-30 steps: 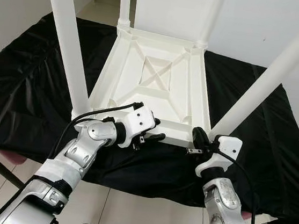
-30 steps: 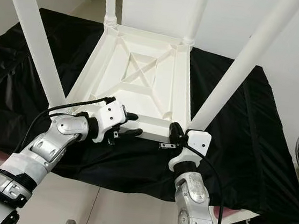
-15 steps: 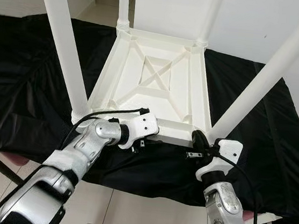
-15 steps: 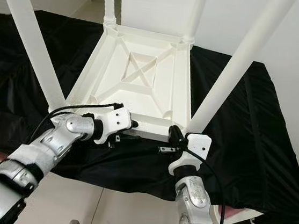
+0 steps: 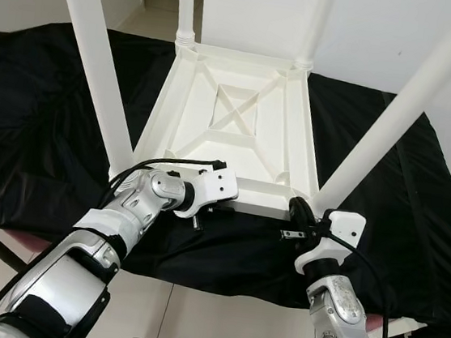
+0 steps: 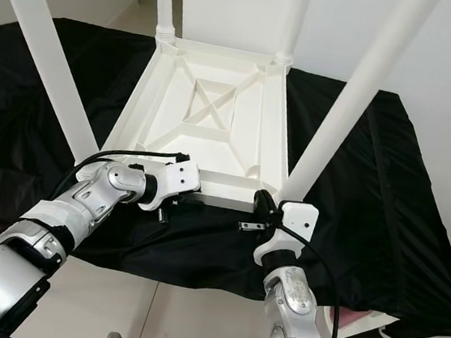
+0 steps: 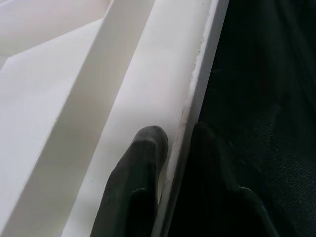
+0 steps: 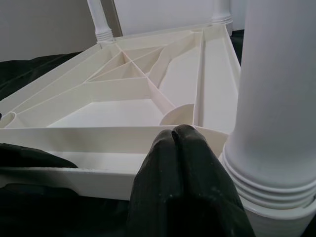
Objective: Building children table
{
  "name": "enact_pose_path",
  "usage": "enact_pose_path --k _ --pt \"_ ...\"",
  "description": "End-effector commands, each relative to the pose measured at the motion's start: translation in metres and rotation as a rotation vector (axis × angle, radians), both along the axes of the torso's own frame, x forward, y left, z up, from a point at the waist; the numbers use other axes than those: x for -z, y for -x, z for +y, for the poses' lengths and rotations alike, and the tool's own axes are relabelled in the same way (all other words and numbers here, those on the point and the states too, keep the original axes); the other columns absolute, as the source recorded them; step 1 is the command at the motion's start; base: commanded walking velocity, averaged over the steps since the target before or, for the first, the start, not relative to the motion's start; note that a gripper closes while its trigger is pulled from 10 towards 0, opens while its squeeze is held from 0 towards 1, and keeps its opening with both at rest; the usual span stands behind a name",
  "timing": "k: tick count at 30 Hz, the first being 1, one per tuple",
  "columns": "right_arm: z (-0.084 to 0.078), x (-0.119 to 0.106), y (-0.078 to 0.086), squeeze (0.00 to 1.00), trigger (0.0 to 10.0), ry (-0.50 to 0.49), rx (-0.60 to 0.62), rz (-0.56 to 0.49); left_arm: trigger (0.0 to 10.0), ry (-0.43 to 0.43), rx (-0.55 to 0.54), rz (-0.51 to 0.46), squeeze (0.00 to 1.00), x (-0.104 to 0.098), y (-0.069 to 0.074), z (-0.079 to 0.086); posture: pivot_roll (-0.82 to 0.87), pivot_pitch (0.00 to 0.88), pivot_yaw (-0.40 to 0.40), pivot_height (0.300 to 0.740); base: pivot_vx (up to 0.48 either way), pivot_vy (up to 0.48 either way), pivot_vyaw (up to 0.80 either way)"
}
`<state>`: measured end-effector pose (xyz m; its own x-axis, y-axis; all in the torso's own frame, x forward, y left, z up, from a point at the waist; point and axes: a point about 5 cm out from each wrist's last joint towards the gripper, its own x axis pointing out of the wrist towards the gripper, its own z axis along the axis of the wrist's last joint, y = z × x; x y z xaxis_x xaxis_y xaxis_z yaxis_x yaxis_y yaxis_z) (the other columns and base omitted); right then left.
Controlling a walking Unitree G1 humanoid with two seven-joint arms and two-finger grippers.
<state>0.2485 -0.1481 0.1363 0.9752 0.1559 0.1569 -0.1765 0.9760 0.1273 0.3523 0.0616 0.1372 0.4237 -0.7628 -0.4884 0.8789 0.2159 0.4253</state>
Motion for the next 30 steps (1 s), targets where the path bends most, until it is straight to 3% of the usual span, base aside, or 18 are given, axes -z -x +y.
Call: enact_pose_path --k 1,15,22,26,30 --pt "0.000 0.001 0.002 0.00 10.0 0.002 0.008 0.010 0.0 0.009 -0.070 -0.002 0.00 0.001 -0.004 0.012 0.05 0.093 0.037 0.740 0.000 0.000 0.00" --pt "0.005 0.003 0.000 0.00 10.0 -0.001 -0.011 0.021 0.0 0.149 -0.213 0.037 0.00 0.005 0.011 0.030 0.08 0.111 0.019 0.740 0.000 0.000 0.00" --pt "0.008 0.004 -0.004 0.00 10.0 0.011 -0.047 0.027 0.0 0.179 -0.225 0.027 0.00 0.003 0.034 0.035 0.11 0.122 -0.006 0.740 0.000 0.000 0.00" --pt "0.009 0.002 -0.009 0.00 10.0 0.025 -0.073 0.021 0.0 0.184 -0.240 0.059 0.00 0.007 0.059 0.038 0.12 0.126 -0.011 0.740 0.000 0.000 0.00" --pt "0.008 0.002 -0.008 0.00 10.0 0.027 -0.074 0.021 0.0 0.194 -0.276 0.066 0.00 0.007 0.067 0.042 0.12 0.129 -0.012 0.740 0.000 0.000 0.00"
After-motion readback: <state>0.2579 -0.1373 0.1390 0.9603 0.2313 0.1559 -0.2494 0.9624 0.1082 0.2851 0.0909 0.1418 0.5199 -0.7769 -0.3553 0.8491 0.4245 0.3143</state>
